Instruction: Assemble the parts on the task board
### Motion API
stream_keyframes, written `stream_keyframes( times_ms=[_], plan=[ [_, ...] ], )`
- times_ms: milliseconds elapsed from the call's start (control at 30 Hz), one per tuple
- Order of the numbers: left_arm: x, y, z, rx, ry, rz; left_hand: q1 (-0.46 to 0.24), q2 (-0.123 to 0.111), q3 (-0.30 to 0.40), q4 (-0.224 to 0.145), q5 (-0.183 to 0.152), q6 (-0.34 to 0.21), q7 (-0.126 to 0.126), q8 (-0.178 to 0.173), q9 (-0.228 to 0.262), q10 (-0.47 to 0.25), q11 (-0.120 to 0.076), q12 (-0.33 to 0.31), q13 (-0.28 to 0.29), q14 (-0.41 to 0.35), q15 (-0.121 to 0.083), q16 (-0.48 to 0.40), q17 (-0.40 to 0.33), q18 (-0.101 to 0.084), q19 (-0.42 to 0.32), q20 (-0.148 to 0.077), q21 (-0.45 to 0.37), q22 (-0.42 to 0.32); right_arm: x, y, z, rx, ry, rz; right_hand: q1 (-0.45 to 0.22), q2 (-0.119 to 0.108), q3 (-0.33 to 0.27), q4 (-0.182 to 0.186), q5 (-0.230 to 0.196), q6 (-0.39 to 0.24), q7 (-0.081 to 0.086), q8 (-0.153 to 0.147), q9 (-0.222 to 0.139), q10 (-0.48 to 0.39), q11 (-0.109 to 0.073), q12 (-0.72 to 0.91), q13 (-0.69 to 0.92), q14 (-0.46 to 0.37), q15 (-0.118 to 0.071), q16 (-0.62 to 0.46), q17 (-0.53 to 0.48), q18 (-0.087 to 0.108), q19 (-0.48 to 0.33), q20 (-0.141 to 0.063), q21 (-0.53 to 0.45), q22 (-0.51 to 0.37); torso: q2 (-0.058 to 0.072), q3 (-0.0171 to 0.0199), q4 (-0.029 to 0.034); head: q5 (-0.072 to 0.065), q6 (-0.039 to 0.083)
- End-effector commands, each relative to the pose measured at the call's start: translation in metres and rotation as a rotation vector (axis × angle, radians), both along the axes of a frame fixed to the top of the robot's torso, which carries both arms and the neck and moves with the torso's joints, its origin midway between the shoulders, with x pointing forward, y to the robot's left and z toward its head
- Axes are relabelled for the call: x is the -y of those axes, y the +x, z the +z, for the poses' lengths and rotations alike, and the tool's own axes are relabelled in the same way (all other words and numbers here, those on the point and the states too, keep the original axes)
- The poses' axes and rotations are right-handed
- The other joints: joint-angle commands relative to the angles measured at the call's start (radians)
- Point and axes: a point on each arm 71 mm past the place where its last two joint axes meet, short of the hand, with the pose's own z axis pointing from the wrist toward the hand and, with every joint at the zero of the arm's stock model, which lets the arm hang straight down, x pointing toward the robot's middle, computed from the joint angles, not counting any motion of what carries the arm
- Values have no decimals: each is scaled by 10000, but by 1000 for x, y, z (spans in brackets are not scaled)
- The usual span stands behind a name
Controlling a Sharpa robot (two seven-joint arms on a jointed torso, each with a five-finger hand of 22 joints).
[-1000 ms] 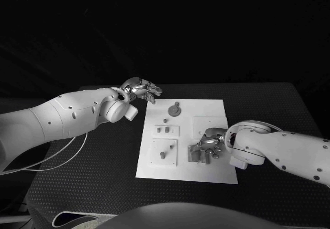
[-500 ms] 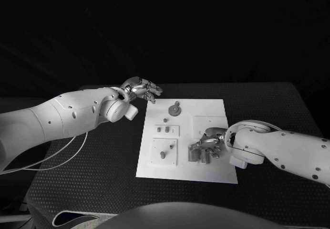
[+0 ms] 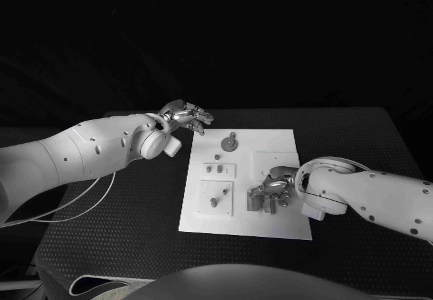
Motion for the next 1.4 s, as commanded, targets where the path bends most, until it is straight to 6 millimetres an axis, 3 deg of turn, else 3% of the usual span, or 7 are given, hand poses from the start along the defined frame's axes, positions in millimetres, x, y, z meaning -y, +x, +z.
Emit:
stream_keyframes(
  times_ms=[33, 633, 1067, 1400],
  plan=[
    [2, 0, 1, 12, -111, -116, -95, 24, 15, 51, -14, -61, 3, 65, 7, -50, 18, 41, -12, 23, 10, -37, 16, 219, 38, 5, -44, -12, -2, -5, -4, -240, -167, 311, -1, -121, 4, 67, 50, -69, -12, -22, -8, -49, 18, -62, -14, -65, 8, -38, -4, 51, -51, 3, -70, 201, 1, 4, -4, 7, -25],
    [2, 0, 1, -2, -105, -112, -96, 23, 19, 58, -13, -61, 3, 68, 7, -54, 19, 40, -15, 23, 11, -44, 25, 219, 35, 6, -44, -11, -2, -5, -5, -229, -154, 307, 9, -102, -13, 111, 37, -63, -5, -32, 12, -72, 27, -52, -15, -101, 20, -31, -26, 51, -79, 23, -64, 209, 1, 2, 1, 29, -66],
    [2, 0, 1, -11, -92, -88, -101, 18, 18, 64, -15, -67, 5, 66, 5, -57, 20, 40, -18, 21, 12, -49, 30, 219, 32, 7, -44, -11, -2, -5, -5, -223, -139, 277, -65, -691, 179, 714, 43, -99, 10, -97, 62, -131, 41, -34, -34, -213, 31, -25, -143, 51, -107, 26, -64, 202, 1, 3, -3, 39, -69],
    [2, 0, 1, -10, -93, -89, -101, 17, 21, 68, -14, -71, 6, 65, 4, -58, 21, 40, -20, 19, 13, -54, 35, 219, 29, 8, -45, -11, 0, -4, -4, -127, -75, 210, -33, -768, 220, 800, 42, -122, 17, -114, 73, -147, 47, -31, -37, -237, 36, -27, -164, 51, -118, 25, -64, 203, -1, 1, -2, 37, -76]
  ],
)
